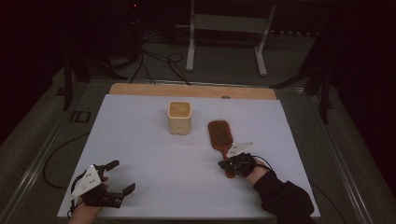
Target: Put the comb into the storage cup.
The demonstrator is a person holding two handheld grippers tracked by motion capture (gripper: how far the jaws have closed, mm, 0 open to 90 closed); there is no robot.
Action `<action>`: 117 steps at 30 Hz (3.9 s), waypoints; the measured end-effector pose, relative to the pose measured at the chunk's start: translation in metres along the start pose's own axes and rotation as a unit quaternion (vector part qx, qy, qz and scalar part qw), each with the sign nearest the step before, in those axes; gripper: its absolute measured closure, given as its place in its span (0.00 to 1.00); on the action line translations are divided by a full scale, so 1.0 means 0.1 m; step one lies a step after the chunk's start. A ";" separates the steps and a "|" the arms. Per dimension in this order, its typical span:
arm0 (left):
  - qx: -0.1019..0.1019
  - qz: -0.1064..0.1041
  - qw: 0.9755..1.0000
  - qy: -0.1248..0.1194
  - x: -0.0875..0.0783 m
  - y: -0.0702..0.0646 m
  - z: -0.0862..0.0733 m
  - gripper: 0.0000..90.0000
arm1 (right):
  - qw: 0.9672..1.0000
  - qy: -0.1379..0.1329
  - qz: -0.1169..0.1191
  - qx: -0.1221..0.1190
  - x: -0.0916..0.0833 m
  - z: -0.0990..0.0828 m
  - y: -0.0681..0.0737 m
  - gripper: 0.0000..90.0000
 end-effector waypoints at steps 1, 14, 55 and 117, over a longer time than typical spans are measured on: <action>-0.001 0.000 1.000 0.000 0.00 0.00 0.00 0.00 | 1.000 0.001 -0.001 0.002 -0.02 -0.02 -0.01 1.00; 0.000 0.000 1.000 0.002 0.00 0.00 -0.01 0.00 | 0.999 -0.003 -0.018 0.035 -0.16 -0.23 -0.14 1.00; -0.003 0.002 1.000 0.002 0.00 0.01 -0.01 0.00 | 0.998 -0.005 -0.058 0.037 -0.56 -0.28 -0.38 1.00; -0.004 -0.003 1.000 0.003 0.00 0.01 -0.01 0.00 | 0.989 0.144 -0.016 0.012 -0.20 -0.13 -0.74 0.15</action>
Point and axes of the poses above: each handheld gripper's, and its own axes: x roughly forward along the jaws, z roughly out of its top, y roughly to its left, the point moved 10 cm from there along x, roughly forward along the jaws, and after that the axes turned 13 degrees about -x, right-handed, at the moved point
